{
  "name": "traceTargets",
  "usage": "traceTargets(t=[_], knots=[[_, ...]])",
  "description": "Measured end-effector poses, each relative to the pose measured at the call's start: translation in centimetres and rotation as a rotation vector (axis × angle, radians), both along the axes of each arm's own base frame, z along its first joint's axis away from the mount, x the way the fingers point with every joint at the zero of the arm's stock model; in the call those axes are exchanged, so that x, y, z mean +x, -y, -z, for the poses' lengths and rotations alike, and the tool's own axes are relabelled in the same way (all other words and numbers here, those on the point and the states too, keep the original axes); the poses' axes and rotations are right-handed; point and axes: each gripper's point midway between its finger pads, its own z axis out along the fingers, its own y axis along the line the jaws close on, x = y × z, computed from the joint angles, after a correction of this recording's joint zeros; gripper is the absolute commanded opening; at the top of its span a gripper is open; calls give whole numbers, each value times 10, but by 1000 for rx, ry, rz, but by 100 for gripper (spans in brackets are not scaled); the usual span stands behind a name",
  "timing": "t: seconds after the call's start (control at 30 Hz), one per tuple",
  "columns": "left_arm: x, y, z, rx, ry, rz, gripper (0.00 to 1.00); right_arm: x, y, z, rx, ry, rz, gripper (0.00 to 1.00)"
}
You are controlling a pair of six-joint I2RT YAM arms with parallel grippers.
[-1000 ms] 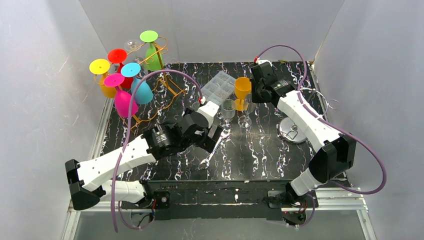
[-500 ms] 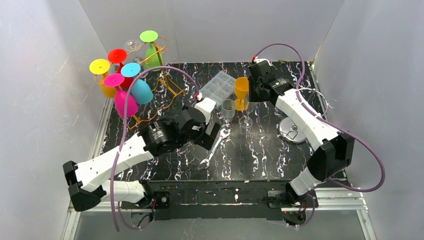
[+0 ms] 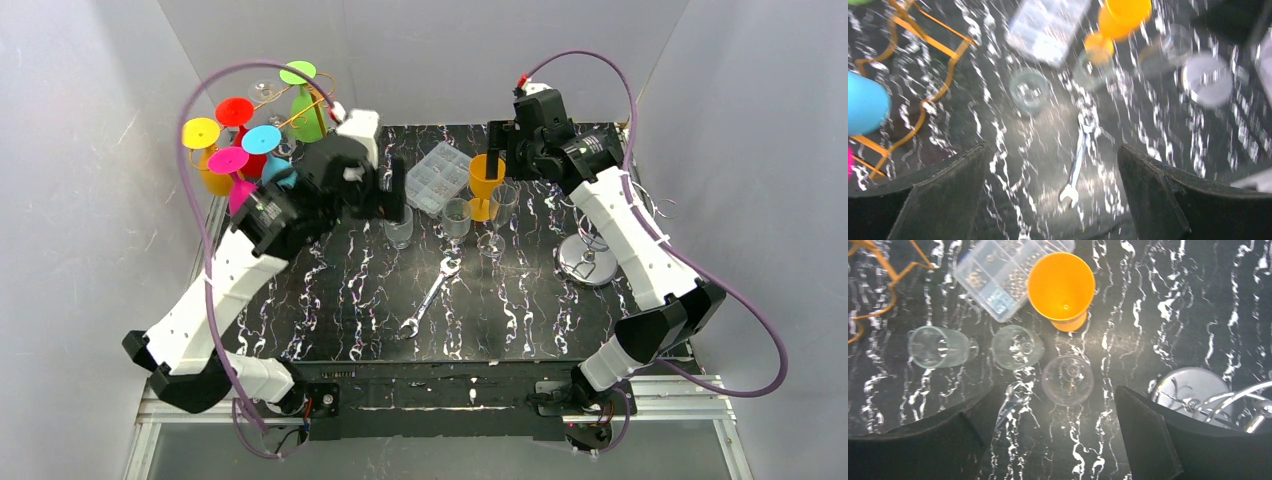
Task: Take the wine glass off the wine glass rack
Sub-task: Place the wine glass at the center of the board, then pick up the wine glass from the wine rack.
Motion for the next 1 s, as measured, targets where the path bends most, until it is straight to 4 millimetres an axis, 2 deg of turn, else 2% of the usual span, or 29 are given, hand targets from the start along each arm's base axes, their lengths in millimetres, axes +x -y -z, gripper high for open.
traceTargets(t=[0.07,0.17,0.33,0.47,0.63,0.8,1.0], knots=[[20,-14,-23,-31,33,-74,98,-1,-7,-7,34,6,-28,96],[53,-50,-55,-75,100,-218,98,-4,-17,-14,80,6,-67,98],[80,-96,-86,-103,165,-367,98,-9,-30,-16,139,-12,-112,98],[103,-117,-97,-95,196,-434,97,-9,-40,-21,185,-10,-140,98],[128,-133,-87,-59,185,-492,92,-9,-47,-22,221,-4,-158,98],[127,-146,-78,-28,157,-526,83,-16,-50,-16,248,-22,-176,98],[99,-160,-79,28,154,-511,66,-21,-58,-12,291,-41,-204,98]])
